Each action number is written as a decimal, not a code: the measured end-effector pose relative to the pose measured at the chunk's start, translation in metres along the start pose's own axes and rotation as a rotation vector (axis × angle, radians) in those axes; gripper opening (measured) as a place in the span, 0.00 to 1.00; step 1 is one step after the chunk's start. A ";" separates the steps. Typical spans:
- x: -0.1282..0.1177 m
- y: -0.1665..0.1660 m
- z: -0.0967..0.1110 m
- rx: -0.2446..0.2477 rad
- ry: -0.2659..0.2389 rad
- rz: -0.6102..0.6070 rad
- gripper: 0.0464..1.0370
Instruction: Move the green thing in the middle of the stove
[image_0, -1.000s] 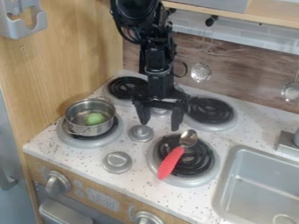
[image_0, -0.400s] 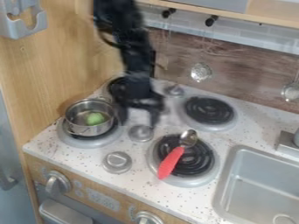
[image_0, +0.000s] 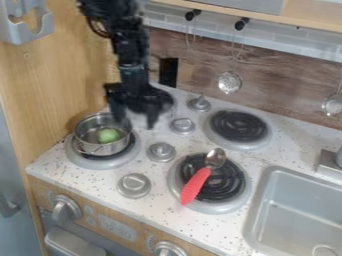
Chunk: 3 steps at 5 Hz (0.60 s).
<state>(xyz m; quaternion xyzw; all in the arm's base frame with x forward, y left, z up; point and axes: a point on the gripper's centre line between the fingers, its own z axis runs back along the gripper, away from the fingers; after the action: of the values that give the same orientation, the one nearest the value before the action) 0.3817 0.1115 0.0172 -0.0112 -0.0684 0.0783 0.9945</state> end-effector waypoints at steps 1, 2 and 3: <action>0.003 0.020 0.003 0.018 -0.005 0.037 0.96; 0.000 0.023 -0.010 0.014 0.044 0.046 0.96; -0.004 0.028 -0.019 0.029 0.078 0.054 0.96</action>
<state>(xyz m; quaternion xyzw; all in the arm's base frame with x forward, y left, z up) 0.3762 0.1388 -0.0032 -0.0017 -0.0282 0.1055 0.9940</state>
